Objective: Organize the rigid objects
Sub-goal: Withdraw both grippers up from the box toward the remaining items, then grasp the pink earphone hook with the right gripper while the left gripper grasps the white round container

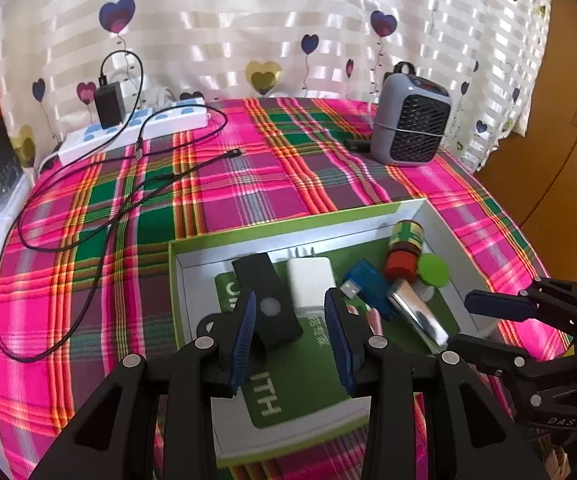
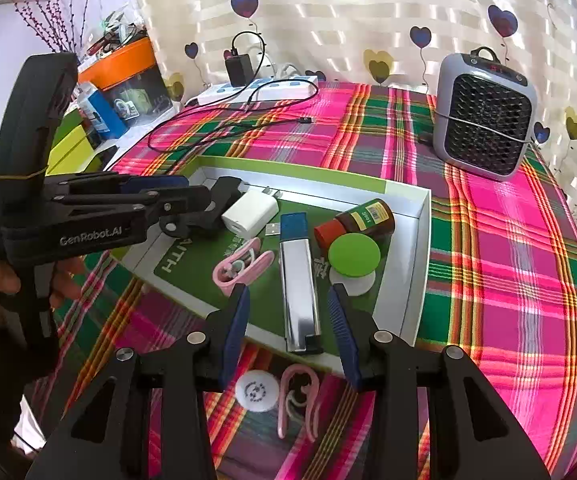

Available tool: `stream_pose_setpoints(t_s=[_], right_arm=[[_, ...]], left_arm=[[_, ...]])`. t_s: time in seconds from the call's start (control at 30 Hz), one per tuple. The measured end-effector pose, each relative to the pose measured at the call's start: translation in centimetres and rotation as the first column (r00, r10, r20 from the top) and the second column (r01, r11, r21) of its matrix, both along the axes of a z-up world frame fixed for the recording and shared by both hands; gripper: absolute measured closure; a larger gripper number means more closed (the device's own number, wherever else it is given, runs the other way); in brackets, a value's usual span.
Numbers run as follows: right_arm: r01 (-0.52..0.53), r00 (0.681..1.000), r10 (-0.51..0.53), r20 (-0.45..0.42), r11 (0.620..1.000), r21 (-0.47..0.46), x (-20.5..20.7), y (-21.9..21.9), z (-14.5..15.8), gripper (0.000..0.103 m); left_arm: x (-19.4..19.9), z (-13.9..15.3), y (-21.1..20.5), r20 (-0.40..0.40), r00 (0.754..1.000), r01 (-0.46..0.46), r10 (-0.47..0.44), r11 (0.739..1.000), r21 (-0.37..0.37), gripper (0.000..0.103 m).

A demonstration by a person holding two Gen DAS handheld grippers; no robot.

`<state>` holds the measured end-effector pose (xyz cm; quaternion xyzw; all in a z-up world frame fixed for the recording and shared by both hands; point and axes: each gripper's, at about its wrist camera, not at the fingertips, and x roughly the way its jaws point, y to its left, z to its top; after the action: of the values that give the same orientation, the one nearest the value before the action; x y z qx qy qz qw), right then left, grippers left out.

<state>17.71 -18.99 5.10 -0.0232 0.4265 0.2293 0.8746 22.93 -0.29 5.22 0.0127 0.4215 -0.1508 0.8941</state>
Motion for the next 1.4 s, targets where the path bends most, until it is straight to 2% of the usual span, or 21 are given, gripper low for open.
stream_pose_setpoints(t_s=[0.13, 0.37, 0.53, 0.83, 1.4], right_arm=[[0.005, 1.0, -0.005, 0.012, 1.0, 0.003, -0.7, 0.1, 0.4, 0.061], [0.026, 0.999, -0.027, 0.024, 0.999, 0.028, -2.3, -0.3, 1.0, 0.061], [0.04, 0.999, -0.041, 0.029, 0.999, 0.028, -3.4, -0.8, 1.0, 0.061], [0.081, 0.996, -0.083, 0.04, 0.995, 0.052, -5.1, -1.7, 0.9, 0.061], [0.118, 0.991, -0.121, 0.053, 0.992, 0.048, -7.2, -2.3, -0.7, 0.061]], left_arm=[[-1.4, 0.7, -0.2, 0.026, 1.0, -0.001, 0.001, 1.0, 0.017, 0.068], [-4.3, 1.5, -0.7, 0.055, 0.998, 0.012, -0.012, 1.0, -0.008, 0.068], [-6.2, 1.5, -1.1, 0.079, 0.997, 0.008, -0.009, 1.0, 0.013, 0.068], [-9.2, 1.2, -1.6, 0.098, 0.995, 0.032, -0.032, 0.999, -0.001, 0.068], [-11.9, -0.1, -1.7, 0.097, 0.995, 0.039, -0.038, 0.999, -0.017, 0.068]])
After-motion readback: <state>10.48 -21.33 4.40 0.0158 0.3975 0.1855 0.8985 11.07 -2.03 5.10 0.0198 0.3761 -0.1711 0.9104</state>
